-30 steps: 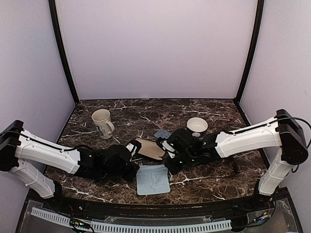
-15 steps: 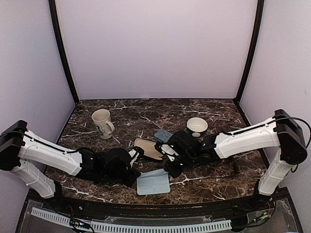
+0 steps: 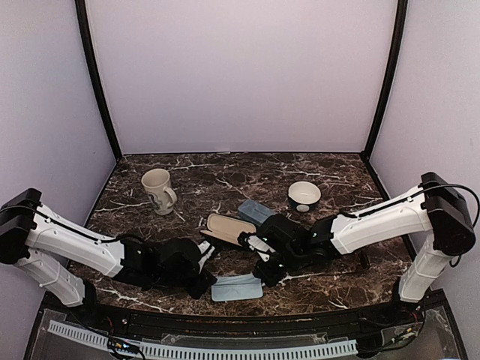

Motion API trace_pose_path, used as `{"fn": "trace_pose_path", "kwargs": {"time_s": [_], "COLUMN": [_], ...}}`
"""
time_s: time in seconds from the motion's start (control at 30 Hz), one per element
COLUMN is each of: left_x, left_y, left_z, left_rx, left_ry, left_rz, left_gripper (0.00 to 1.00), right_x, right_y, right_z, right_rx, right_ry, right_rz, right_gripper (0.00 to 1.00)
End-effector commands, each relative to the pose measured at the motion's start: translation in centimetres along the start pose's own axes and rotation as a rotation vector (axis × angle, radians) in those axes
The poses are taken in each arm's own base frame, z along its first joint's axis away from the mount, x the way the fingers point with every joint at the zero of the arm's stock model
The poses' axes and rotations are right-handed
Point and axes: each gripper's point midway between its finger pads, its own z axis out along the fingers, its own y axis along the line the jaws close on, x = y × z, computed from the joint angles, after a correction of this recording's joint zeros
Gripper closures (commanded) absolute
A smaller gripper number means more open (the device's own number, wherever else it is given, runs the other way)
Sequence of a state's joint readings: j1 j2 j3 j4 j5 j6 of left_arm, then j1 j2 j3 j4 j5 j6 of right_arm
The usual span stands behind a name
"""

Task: Organize the sunglasses
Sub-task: Fold the glasses cleaning cloth at the center of the board.

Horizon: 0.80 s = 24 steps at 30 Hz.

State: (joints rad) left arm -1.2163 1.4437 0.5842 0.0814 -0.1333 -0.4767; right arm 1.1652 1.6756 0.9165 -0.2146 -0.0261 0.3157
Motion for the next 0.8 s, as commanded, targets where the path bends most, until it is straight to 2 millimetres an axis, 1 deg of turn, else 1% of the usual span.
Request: {"fn": "trace_pose_path", "kwargs": {"time_s": [0.0,0.27,0.77], "left_x": [1.1,1.7,2.4], "left_y": [-0.5,-0.8,-0.7], "left_z": [0.0,0.3,0.7], "left_rx": [0.01,-0.004,-0.019], "left_ry": [0.022,0.038,0.064], "left_rz": [0.004,0.016,0.028], "left_gripper": [1.0,1.0,1.0], "right_x": [-0.2,-0.5,0.9], "right_y": [0.5,0.5,1.1], "right_z": [-0.5,-0.8,-0.1], "right_rx": [-0.007,0.002,-0.033], "right_ry": [-0.027,-0.031,0.008], "right_rz": [0.006,-0.004,-0.01], "right_gripper": [1.0,1.0,1.0]}}
